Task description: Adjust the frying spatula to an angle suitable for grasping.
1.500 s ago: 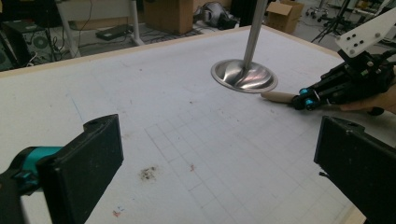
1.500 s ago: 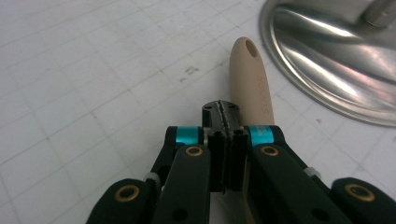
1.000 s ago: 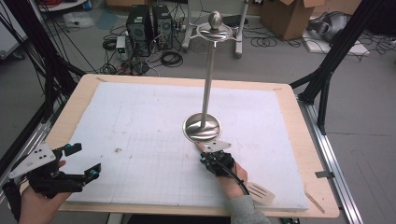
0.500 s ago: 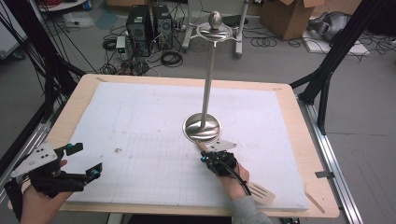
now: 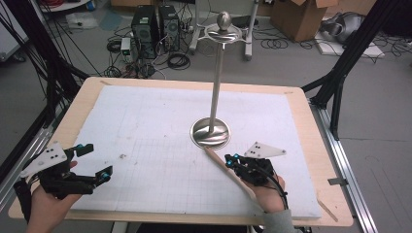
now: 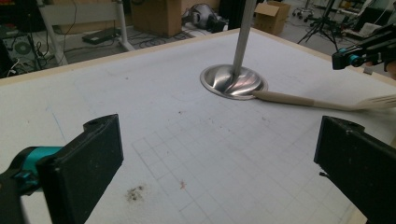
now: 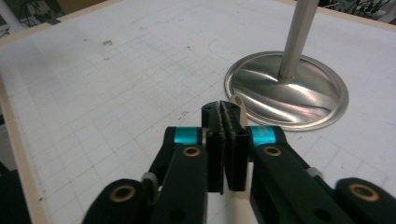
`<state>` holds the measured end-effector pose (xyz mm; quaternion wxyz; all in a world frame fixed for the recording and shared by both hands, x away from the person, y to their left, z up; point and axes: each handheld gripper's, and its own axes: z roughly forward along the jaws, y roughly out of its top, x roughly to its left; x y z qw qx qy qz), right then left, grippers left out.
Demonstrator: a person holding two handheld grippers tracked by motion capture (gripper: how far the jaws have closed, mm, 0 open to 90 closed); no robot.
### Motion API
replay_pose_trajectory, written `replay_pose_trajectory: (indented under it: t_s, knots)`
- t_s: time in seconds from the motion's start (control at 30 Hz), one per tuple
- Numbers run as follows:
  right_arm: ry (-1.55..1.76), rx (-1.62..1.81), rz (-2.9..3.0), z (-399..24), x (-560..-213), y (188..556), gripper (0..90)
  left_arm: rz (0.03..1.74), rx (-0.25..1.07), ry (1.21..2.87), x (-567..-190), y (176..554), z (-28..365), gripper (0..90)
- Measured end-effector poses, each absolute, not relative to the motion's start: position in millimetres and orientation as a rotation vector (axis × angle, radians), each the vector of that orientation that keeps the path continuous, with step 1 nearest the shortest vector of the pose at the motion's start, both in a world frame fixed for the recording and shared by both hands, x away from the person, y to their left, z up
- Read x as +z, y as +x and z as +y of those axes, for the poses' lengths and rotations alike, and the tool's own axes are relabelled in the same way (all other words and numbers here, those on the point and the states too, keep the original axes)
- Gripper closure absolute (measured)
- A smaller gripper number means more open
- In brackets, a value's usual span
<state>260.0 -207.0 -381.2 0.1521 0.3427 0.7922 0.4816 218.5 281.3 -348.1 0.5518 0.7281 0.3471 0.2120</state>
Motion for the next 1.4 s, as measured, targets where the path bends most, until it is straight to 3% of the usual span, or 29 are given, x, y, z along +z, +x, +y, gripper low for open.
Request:
replay_pose_trajectory:
  t_s: [0.37,0.43,0.5,0.6,1.4]
  knots:
    - [0.994,1.497,2.22,-233.8,-360.7,253.2,48.9,0.797,0.486,1.708,-345.5,223.0,278.9,1.8]
    - [1.017,1.52,2.224,-237.3,-359.5,253.6,39.5,0.802,0.482,1.702,-345.5,222.5,279.5,1.8]
    - [1.005,1.524,2.232,-240.5,-358.6,253.0,24.0,0.798,0.486,1.703,-344.9,221.9,280.0,1.8]
    - [0.974,1.54,2.219,-245.6,-355.7,250.9,12.4,0.797,0.488,1.702,-344.2,220.9,279.6,1.8]
    - [0.991,1.538,2.177,-270.0,-357.0,243.6,12.1,0.772,0.457,1.721,-346.9,233.5,266.8,1.8]
